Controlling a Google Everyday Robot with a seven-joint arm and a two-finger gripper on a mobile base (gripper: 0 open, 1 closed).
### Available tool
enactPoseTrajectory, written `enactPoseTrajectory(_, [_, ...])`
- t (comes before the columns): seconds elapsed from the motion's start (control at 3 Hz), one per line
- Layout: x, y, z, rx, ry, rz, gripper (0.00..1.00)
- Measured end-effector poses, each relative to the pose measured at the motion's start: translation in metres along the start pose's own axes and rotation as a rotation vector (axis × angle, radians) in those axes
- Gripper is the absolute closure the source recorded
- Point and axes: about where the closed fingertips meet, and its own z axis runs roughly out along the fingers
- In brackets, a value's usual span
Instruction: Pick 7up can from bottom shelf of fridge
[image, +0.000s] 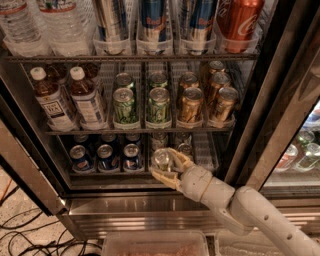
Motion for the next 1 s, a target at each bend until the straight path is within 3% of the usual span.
enactPoseTrajectory(0.33, [-0.003, 0.019, -0.019, -0.146, 0.053, -0.011, 1.0])
enactPoseTrajectory(0.67, [-0.031, 0.042, -0.038, -0.288, 0.069, 0.014, 1.0])
enactPoseTrajectory(1.0, [-0.074, 0.066, -0.051, -0.43, 0.086, 0.068, 1.0])
